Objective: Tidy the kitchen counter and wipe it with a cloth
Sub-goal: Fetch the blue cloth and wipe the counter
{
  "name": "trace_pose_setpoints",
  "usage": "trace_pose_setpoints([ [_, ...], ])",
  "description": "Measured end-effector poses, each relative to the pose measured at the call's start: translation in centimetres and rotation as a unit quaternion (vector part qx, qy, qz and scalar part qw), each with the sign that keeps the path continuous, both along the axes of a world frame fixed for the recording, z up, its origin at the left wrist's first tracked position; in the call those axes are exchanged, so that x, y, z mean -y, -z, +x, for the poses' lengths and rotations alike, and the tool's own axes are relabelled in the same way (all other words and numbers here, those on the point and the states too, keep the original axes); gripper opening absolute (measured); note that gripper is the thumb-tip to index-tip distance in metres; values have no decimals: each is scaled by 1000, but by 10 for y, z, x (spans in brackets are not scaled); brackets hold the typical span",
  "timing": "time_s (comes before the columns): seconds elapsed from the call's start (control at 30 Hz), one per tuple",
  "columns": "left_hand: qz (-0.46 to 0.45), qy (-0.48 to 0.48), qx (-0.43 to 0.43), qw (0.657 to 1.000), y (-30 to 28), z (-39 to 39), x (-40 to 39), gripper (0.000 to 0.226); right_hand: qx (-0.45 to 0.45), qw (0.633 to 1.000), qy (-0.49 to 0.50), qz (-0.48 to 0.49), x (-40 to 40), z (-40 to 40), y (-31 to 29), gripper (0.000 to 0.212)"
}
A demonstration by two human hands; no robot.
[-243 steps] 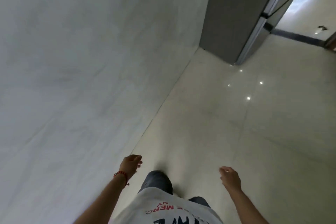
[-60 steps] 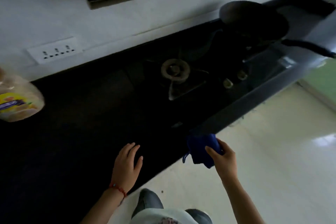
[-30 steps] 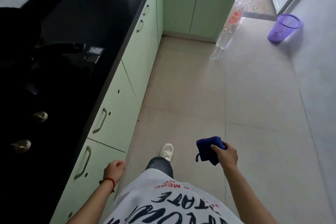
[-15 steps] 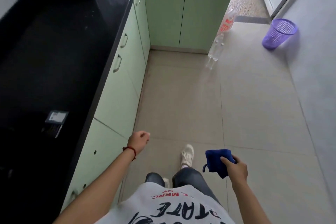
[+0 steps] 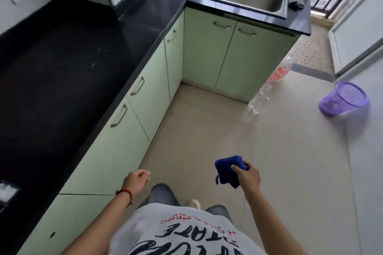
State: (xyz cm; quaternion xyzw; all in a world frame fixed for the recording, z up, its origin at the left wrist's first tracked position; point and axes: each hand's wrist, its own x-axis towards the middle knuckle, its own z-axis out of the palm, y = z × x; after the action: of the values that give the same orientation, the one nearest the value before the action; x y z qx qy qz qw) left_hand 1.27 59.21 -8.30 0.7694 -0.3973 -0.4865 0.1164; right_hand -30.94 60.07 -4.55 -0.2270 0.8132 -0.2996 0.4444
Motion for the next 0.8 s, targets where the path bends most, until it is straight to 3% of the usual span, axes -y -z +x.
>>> trace_pose_setpoints([
  [0.17, 7, -73, -6, 997, 3, 5, 47, 30, 14, 998, -53, -27, 99, 5, -6, 33],
  [0.3, -13, -79, -8, 997, 1, 5, 108, 30, 32, 995, -88, -32, 166, 17, 0, 16],
  [0.47, -75, -38, -19, 996, -30, -5, 205, 14, 44, 992, -112, -35, 246, 36, -5, 26],
  [0.53, -123, -19, -19, 992, -50, -7, 245, 17, 52, 989, -125, -54, 280, 47, -14, 29],
  [0.67, -236, -28, 31, 971, -79, 8, 305, 30, 59, 981, -151, -102, 345, 78, -35, 33],
  [0.8, -285, -56, 146, 946, -76, 38, 325, 37, 82, 964, -221, -126, 409, 124, -53, 29],
])
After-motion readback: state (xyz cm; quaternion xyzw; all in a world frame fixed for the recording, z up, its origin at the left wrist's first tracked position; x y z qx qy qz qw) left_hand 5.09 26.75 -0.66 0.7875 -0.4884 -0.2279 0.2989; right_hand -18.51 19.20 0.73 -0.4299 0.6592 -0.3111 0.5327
